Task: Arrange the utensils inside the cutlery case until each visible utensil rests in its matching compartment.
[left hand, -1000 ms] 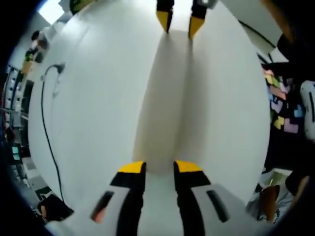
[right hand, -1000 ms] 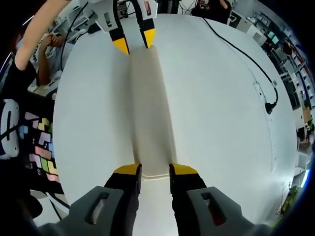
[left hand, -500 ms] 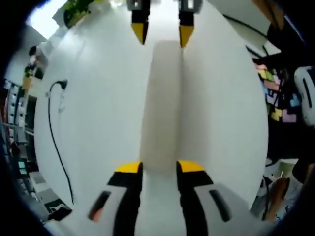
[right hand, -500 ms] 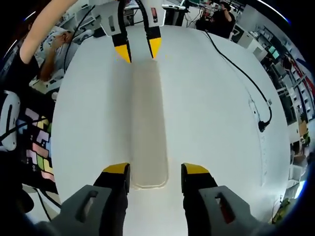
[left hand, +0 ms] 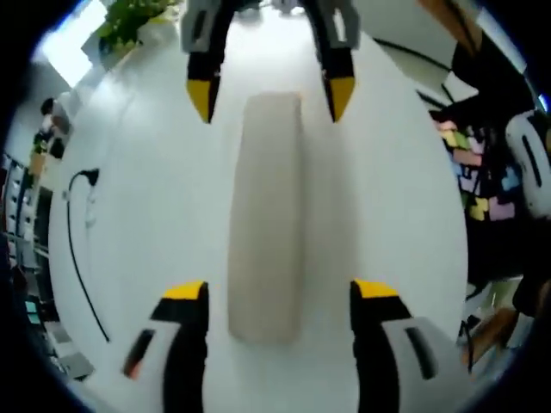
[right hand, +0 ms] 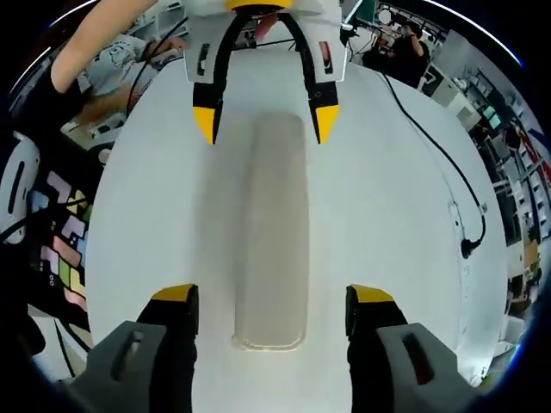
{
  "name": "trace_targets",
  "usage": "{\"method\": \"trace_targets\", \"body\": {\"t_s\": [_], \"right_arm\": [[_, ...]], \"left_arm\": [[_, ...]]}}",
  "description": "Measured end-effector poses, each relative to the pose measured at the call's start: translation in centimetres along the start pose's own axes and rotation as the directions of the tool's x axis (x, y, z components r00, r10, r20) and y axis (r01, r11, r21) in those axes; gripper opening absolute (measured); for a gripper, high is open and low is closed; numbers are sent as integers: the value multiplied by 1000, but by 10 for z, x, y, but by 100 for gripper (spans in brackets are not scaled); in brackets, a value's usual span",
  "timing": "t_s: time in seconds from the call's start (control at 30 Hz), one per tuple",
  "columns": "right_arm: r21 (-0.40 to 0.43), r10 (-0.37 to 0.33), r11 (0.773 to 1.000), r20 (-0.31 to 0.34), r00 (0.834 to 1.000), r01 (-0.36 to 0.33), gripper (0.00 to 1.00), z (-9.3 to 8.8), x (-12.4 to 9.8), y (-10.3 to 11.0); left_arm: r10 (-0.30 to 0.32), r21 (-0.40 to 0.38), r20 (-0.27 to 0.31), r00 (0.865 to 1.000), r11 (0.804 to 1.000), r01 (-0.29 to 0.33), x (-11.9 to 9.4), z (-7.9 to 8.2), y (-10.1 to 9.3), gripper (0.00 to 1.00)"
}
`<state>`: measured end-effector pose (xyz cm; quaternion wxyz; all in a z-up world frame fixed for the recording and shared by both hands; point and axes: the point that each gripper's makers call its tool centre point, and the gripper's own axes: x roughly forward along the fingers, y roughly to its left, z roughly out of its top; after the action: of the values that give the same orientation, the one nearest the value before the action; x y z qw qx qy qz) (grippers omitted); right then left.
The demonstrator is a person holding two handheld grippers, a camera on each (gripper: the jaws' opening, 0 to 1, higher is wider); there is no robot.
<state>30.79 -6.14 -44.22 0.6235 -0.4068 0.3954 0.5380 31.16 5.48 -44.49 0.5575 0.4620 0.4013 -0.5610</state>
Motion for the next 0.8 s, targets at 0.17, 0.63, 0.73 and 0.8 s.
{"method": "trace_targets", "body": {"t_s": [0.17,0.63,0.73,0.8], "right_arm": [[11,14,1000,-17,1000,-14,76,-1,11,2],[16,62,998,-74,995,-61,64,-7,31,7],[28,76,997,-70,995,-75,61,-5,35,8],[29,76,997,-69,995,-74,60,-5,34,8]], "left_arm": [[-3,-73,-7,1000,997,2,12,-5,4,81],[-51,-117,-26,998,992,47,29,-16,1,71],[-50,-118,-18,999,992,48,28,-16,2,70],[-50,-120,-11,999,992,48,29,-16,2,70]]}}
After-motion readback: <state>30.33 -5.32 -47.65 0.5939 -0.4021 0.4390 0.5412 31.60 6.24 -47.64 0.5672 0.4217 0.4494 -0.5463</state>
